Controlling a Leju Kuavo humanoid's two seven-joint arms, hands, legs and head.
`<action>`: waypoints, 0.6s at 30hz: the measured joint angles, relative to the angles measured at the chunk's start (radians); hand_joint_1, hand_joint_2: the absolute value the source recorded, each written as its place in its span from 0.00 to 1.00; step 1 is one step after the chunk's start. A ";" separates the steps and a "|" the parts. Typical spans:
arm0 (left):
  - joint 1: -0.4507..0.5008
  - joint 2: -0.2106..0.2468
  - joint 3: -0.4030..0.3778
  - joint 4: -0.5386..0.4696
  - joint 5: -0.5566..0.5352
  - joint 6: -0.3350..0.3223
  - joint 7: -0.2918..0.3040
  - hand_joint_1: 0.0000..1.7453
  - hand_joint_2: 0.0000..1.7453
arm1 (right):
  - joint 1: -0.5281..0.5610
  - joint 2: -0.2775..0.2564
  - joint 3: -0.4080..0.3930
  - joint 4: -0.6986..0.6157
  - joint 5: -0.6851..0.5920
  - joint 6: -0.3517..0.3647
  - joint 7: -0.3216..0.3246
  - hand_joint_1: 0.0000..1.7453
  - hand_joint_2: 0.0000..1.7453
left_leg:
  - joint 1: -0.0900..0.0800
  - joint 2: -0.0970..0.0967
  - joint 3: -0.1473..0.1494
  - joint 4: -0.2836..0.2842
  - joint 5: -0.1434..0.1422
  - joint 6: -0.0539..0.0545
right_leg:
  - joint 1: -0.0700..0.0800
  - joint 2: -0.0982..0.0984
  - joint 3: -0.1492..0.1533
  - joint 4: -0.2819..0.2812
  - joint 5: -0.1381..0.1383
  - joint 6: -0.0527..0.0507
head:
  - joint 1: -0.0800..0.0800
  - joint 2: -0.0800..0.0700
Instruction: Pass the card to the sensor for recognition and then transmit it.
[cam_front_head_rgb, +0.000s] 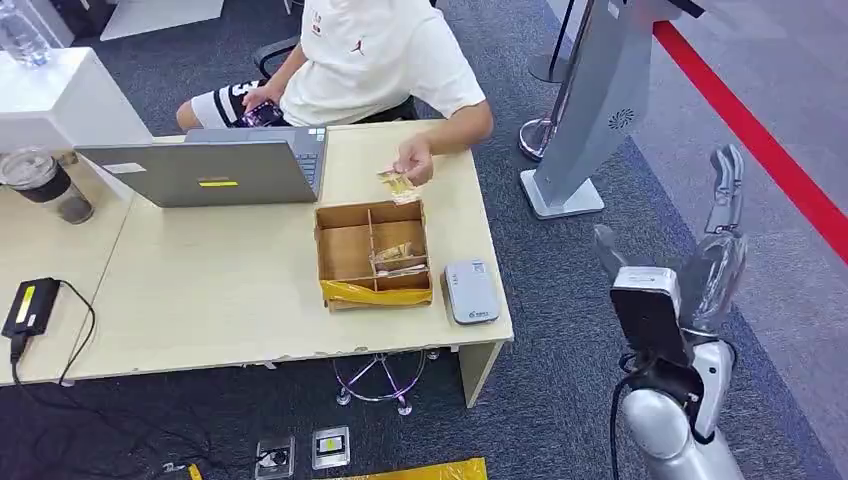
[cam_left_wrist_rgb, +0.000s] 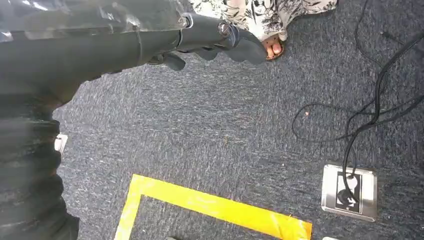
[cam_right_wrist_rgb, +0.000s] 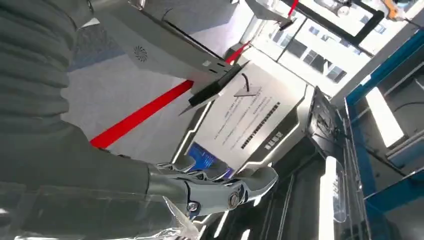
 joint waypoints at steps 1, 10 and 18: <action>0.000 0.000 0.000 0.000 0.000 -0.001 0.000 0.00 1.00 | 0.000 0.000 0.002 -0.002 0.006 0.007 0.000 0.00 1.00 | 0.000 0.000 0.000 0.000 0.000 0.000 | 0.000 0.000 0.000 0.000 0.000 0.000 | 0.000 0.000; -0.001 0.000 0.000 0.000 -0.007 -0.010 0.000 0.00 1.00 | -0.008 0.003 0.023 -0.012 0.116 0.148 0.009 0.00 1.00 | 0.000 0.000 0.000 0.000 0.000 0.000 | 0.000 0.000 0.000 0.000 0.000 0.000 | 0.000 0.000; -0.005 0.000 0.000 0.000 -0.008 -0.016 0.000 0.00 1.00 | -0.046 0.010 0.103 -0.011 0.195 0.300 0.012 0.00 1.00 | 0.000 -0.001 0.000 0.000 0.000 0.000 | 0.000 0.000 0.000 0.001 0.000 0.000 | 0.000 0.000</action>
